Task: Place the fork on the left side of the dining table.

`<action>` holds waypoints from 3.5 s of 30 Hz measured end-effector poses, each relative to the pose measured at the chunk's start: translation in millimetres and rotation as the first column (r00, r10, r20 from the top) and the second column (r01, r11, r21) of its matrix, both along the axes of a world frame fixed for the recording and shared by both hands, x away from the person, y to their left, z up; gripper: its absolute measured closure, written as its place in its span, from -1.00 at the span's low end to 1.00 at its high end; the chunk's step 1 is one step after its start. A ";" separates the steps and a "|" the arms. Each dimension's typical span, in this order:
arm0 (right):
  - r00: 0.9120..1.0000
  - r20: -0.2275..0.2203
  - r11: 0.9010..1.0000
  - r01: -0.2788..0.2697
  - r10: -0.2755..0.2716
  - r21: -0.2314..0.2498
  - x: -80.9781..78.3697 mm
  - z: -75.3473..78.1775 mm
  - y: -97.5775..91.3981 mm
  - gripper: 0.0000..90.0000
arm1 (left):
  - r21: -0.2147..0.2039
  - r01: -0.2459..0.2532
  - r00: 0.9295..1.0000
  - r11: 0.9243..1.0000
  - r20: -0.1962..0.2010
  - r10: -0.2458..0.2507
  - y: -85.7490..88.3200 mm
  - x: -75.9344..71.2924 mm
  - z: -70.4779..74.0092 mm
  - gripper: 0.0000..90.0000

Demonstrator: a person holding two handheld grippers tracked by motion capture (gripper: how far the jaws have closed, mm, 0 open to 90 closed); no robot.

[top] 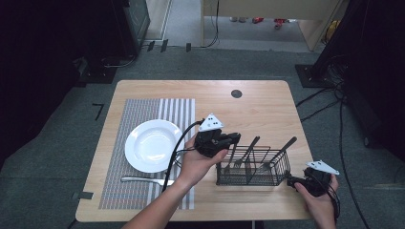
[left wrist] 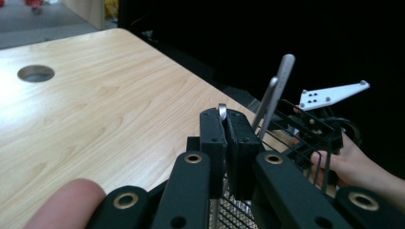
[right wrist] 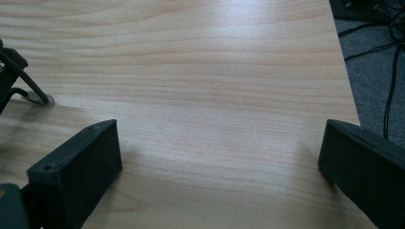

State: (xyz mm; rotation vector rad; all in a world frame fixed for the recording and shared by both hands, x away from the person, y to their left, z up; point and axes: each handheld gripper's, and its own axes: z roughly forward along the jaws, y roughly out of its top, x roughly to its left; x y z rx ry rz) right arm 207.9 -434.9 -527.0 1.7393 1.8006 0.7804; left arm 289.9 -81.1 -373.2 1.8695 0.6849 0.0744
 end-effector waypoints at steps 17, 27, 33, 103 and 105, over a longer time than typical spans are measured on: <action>1.000 0.001 1.000 -0.002 0.002 -0.001 0.1 -0.1 -0.1 -0.99 | -0.087 0.024 0.996 0.996 0.083 -0.017 21.1 -10.7 33.9 0.98; 1.000 0.000 1.000 -0.001 0.001 -0.001 0.0 0.0 0.0 -0.98 | -0.140 0.017 0.992 0.990 0.128 0.001 48.3 -20.7 64.0 0.98; 1.000 0.000 1.000 -0.001 0.001 -0.002 0.0 0.0 -0.1 -0.98 | -0.192 0.006 0.992 0.981 0.128 0.019 70.0 -21.7 84.4 0.99; 1.000 -0.001 1.000 -0.001 0.001 -0.002 0.0 0.0 0.0 -0.98 | -0.259 -0.596 0.799 0.760 -0.102 0.592 243.4 40.1 -38.9 0.99; 1.000 -0.001 1.000 -0.002 0.002 -0.002 0.0 0.0 0.0 -0.98 | -0.271 -0.606 0.793 0.748 -0.125 0.596 247.9 41.7 -41.4 0.99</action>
